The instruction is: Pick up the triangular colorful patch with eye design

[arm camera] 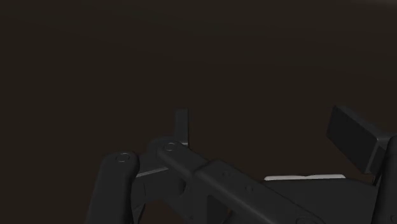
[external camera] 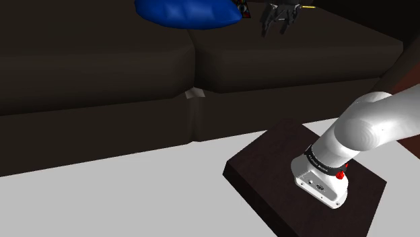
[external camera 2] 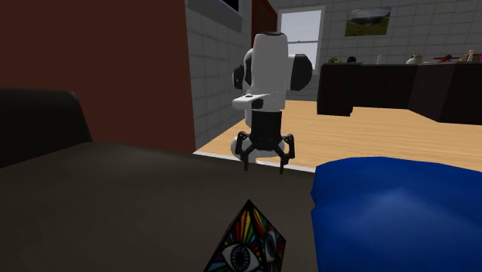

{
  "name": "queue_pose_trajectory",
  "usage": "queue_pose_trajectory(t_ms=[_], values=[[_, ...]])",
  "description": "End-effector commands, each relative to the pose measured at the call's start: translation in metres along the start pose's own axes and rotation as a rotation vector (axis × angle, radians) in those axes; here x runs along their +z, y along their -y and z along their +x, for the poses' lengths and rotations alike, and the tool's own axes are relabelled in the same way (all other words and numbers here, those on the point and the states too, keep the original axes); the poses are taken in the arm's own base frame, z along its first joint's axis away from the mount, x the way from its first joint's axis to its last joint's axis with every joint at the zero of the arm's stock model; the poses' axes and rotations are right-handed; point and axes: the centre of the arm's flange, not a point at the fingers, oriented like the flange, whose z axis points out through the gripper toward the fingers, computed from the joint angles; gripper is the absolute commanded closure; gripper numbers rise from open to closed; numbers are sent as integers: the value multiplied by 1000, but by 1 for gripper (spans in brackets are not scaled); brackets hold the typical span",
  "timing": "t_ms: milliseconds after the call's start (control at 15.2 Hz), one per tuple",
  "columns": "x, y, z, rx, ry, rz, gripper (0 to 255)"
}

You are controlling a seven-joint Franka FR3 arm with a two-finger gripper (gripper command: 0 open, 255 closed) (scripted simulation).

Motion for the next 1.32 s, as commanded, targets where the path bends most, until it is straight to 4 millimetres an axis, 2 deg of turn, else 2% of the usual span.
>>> queue_pose_trajectory(t_ms=[0, 594, 1254], values=[[1, 2, 21, 15, -53, 3, 0], [-9, 1, 106, 78, -266, 17, 0], [-39, -6, 193, 148, -497, 33, 0]])
